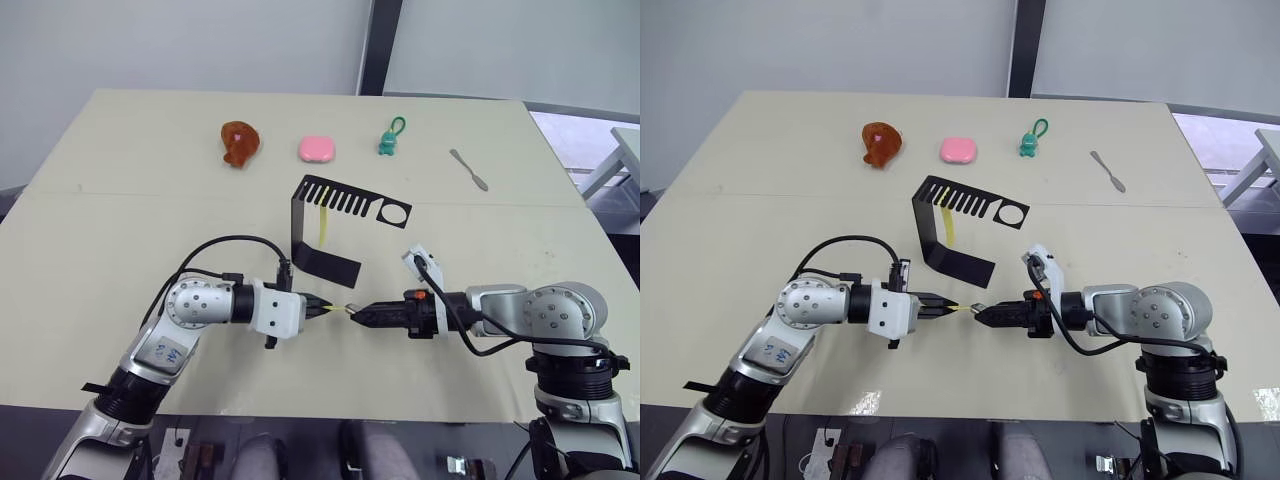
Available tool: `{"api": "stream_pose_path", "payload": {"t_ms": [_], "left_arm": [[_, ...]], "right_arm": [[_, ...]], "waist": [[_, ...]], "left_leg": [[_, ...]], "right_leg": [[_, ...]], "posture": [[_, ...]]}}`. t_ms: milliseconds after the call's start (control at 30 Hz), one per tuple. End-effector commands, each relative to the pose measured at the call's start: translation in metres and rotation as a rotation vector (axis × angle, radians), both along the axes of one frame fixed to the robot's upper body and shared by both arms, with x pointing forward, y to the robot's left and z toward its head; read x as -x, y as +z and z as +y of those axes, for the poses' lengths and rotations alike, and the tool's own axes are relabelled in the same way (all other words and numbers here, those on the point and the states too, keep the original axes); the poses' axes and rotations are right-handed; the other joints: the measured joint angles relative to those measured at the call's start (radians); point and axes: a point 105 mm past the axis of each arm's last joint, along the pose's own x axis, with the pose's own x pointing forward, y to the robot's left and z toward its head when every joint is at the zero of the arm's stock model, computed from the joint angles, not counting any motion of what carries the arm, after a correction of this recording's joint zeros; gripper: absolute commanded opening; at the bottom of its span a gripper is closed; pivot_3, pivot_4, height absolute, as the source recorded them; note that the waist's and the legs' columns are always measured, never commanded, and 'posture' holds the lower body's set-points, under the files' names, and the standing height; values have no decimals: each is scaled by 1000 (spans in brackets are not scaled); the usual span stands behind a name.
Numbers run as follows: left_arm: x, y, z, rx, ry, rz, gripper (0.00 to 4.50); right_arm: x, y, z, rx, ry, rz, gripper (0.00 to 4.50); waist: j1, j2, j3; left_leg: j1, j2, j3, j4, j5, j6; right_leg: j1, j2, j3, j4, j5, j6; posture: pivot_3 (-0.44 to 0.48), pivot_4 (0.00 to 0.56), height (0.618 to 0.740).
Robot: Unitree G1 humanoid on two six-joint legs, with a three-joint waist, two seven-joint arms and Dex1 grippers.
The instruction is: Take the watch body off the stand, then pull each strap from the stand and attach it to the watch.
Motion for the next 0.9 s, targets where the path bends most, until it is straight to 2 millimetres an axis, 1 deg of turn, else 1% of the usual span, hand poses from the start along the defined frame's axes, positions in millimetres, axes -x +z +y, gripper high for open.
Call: {"api": "stream_pose_path", "payload": {"t_ms": [33,367,900], "left_arm": [[3,4,-5,8,-20,-21,0],[1,6,-9,14,-27,-27,0],[2,3,-12,2,-35,-15,0]], "right_arm": [[0,8,-1,-24,0,-25,1513],[4,9,2,-22,15,-31,1513],[0,9,3,-17,-8,-38,1513]], "waist": [[0,0,0],[0,0,0],[0,0,0]], "left_leg": [[0,0,0,0,0,0],[0,0,0,0,0,0],[0,0,0,0,0,0]], "right_leg": [[0,0,0,0,0,0],[0,0,0,0,0,0],[0,0,0,0,0,0]], "posture": [[0,150,740],[0,150,740],[0,150,740]]}}
